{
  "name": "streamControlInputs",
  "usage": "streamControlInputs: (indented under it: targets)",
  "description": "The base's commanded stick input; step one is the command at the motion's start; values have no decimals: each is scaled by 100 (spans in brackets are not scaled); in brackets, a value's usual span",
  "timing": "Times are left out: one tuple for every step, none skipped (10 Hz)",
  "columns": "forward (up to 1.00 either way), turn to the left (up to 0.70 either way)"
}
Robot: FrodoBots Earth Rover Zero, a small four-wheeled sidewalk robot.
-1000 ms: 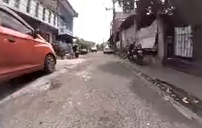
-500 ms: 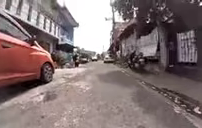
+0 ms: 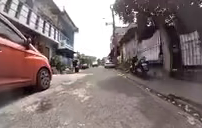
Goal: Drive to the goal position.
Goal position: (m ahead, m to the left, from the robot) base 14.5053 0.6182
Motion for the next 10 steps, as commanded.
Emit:
streamControlInputs:
  targets:
    - [50,0]
    - [50,0]
    - [50,0]
    - [50,0]
    - [50,0]
    - [50,0]
    - [50,0]
    - [66,0]
    - [70,0]
    - [70,0]
